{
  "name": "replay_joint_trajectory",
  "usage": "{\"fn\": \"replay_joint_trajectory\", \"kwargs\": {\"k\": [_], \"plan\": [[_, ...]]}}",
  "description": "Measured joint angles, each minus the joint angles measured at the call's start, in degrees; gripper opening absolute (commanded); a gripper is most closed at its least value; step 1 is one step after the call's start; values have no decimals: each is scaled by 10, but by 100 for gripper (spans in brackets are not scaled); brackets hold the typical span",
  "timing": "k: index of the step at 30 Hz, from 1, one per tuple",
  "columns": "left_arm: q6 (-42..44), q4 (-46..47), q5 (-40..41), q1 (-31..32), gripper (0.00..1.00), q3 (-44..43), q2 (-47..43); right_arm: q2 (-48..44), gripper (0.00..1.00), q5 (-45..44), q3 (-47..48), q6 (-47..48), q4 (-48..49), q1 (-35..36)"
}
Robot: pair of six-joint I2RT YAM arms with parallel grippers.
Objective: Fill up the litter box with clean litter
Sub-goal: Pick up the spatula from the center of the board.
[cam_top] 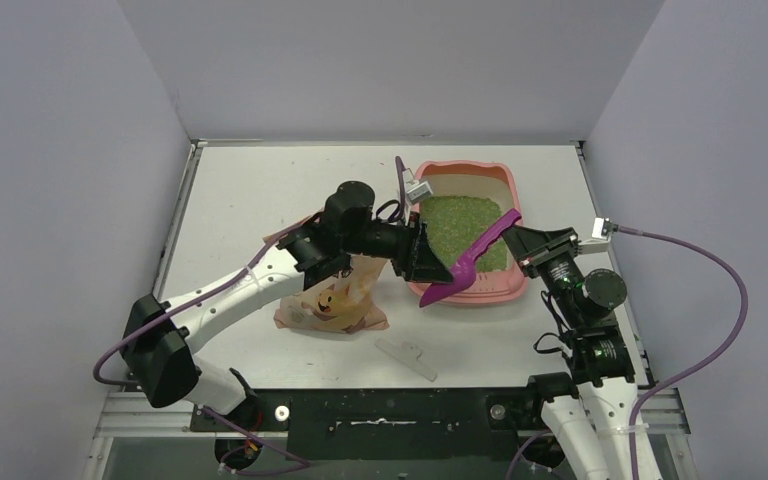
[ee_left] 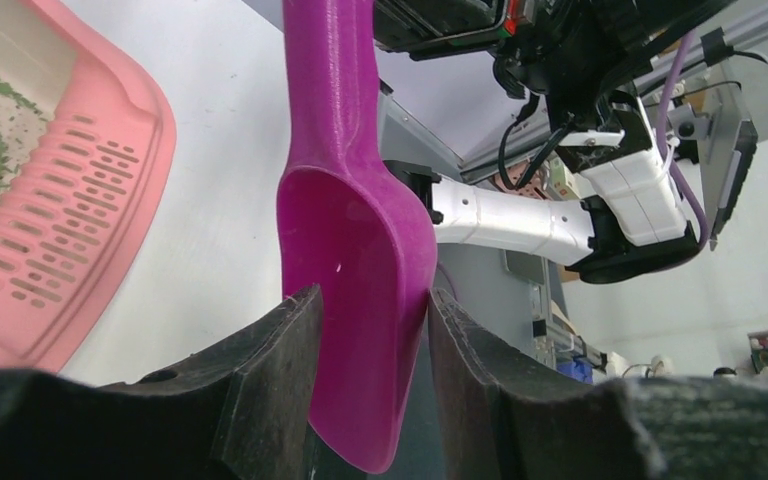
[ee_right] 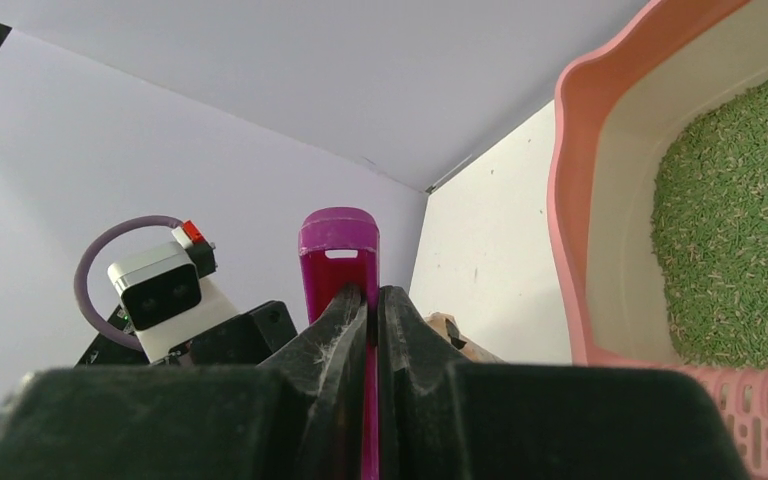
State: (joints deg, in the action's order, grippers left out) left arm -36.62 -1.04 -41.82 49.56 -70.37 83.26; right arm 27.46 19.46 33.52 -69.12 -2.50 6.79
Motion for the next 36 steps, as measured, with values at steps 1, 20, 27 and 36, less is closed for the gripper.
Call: {"fn": "replay_joint_trajectory", "kwargs": {"k": [1,20,27,36], "plan": [[-3,5,-7,0,33,0,3,2,0,2,0,2,3,0],[14,48,-76,6,0,-3,14,18,50,41,0,25,79,0],[150,-110,-9,6,0,-46,-16,49,81,41,58,76,-14,-1],[294,-278,130,20,0,-75,-50,71,93,30,189,163,-136,-1]]}}
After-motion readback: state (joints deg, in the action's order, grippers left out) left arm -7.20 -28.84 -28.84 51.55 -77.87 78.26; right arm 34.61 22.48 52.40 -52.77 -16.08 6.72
